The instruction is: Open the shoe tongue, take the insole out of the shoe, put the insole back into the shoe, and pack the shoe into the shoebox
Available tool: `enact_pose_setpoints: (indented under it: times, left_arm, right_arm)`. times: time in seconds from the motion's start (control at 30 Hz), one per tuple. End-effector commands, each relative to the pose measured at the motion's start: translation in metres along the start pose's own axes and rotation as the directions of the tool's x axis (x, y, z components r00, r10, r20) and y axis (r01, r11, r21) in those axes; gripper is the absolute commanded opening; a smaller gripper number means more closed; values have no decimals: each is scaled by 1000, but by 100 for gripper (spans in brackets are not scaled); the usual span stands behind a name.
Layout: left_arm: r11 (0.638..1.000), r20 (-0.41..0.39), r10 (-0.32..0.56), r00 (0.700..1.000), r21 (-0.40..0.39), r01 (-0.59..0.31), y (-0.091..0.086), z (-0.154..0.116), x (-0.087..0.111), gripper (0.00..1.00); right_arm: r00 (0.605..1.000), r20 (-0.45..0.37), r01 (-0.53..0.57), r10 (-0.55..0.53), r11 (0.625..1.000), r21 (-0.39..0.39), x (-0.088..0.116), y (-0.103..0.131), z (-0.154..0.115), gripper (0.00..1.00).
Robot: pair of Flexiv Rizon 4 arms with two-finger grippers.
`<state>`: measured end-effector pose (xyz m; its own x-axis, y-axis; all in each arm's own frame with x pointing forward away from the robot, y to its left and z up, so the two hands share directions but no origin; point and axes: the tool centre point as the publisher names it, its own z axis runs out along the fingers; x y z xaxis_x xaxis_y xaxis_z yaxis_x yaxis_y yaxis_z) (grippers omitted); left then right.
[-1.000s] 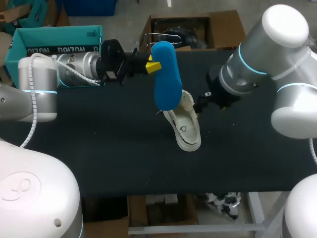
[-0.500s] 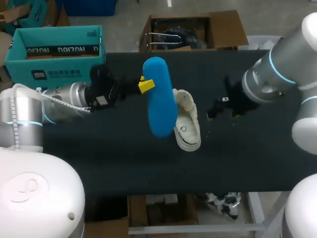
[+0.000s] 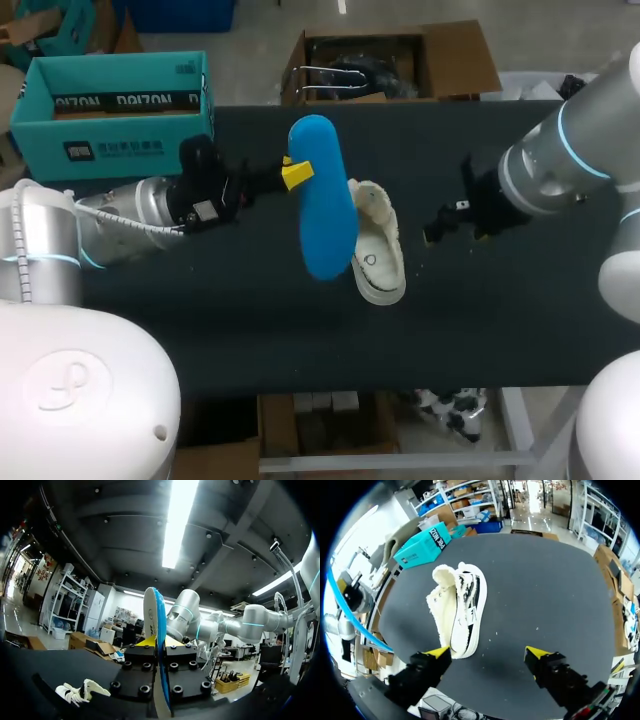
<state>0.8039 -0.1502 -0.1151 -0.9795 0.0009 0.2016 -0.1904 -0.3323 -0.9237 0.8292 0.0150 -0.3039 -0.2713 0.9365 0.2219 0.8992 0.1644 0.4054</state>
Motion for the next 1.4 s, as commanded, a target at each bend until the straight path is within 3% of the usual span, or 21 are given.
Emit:
enact_pose_setpoints:
  times: [0.03,0.07,0.1,0.13,0.17,0.7,0.73,0.77,0.9,1.0,1.03,1.1,1.13,1.4]
  left_arm:
    - [1000,43,1,999,-1,-1,0,1,3,0]
    - [1000,43,1,999,-1,-1,0,1,3,0]
    - [1000,43,1,999,-1,-1,0,1,3,0]
    - [1000,43,1,999,-1,-1,0,1,3,0]
    - [1000,43,1,999,-1,-1,0,1,3,0]
    - [1000,43,1,999,-1,-1,0,1,3,0]
    - [1000,43,1,999,-1,-1,0,1,3,0]
    - [1000,43,1,999,-1,-1,0,1,3,0]
    - [1000,43,1,999,-1,-1,0,1,3,0]
    - [1000,43,1,999,-1,-1,0,1,3,0]
    - [1000,43,1,999,-1,-1,0,1,3,0]
    - [1000,43,1,999,-1,-1,0,1,3,0]
    - [1000,43,1,999,-1,-1,0,1,3,0]
    - [1000,43,1,999,-1,-1,0,1,3,0]
  right_arm:
    - [974,-82,-193,209,966,174,2,11,-6,100]
    - [926,-137,-312,353,916,250,0,12,-7,100]
    - [845,-210,-416,492,851,321,0,11,-7,100]
    - [836,-235,-395,497,841,370,8,9,-8,100]
    - [852,-249,-365,461,863,348,20,9,-16,100]
    - [852,-249,-365,461,863,348,20,9,-16,100]
    - [824,-296,-362,484,850,383,21,17,-15,100]
    - [816,-290,-373,500,839,397,21,20,-15,100]
    - [728,-299,-444,617,756,480,29,30,-24,100]
    - [637,-228,-557,737,644,524,34,29,-35,100]
    - [624,-174,-595,762,608,525,37,26,-37,100]
    - [492,-95,-685,865,452,571,47,20,-43,100]
    - [444,-45,-721,895,387,575,49,17,-45,100]
    - [444,-45,-721,895,387,575,49,17,-45,100]
